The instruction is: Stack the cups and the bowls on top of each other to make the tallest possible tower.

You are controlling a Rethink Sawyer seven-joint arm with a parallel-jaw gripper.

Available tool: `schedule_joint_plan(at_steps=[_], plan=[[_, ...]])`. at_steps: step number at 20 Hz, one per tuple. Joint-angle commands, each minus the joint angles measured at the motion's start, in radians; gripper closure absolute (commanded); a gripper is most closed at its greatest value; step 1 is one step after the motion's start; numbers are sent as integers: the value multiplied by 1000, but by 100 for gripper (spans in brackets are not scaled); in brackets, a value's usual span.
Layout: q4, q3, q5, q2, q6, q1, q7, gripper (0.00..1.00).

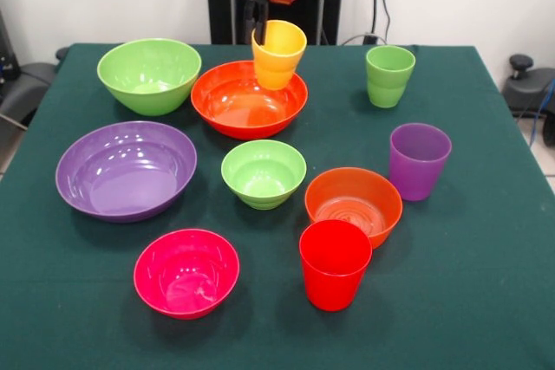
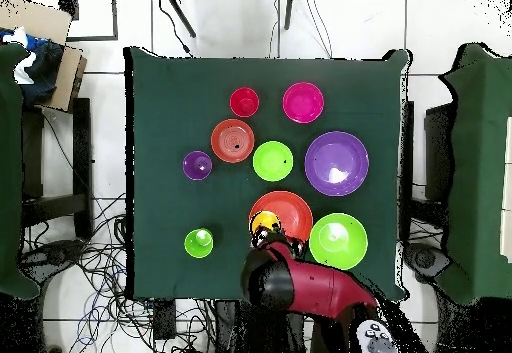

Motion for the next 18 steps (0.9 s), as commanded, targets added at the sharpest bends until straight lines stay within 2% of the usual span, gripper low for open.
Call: schedule_joint_plan(at_steps=[1,7,13,18], plan=[[12,72,-62,77,-87,11,110,100],[-7,53,-91,141,-157,0,108,100],[11,28,-144,116,-150,-43,79,100],[-11,24,-180,147,-172,-69,78,100]])
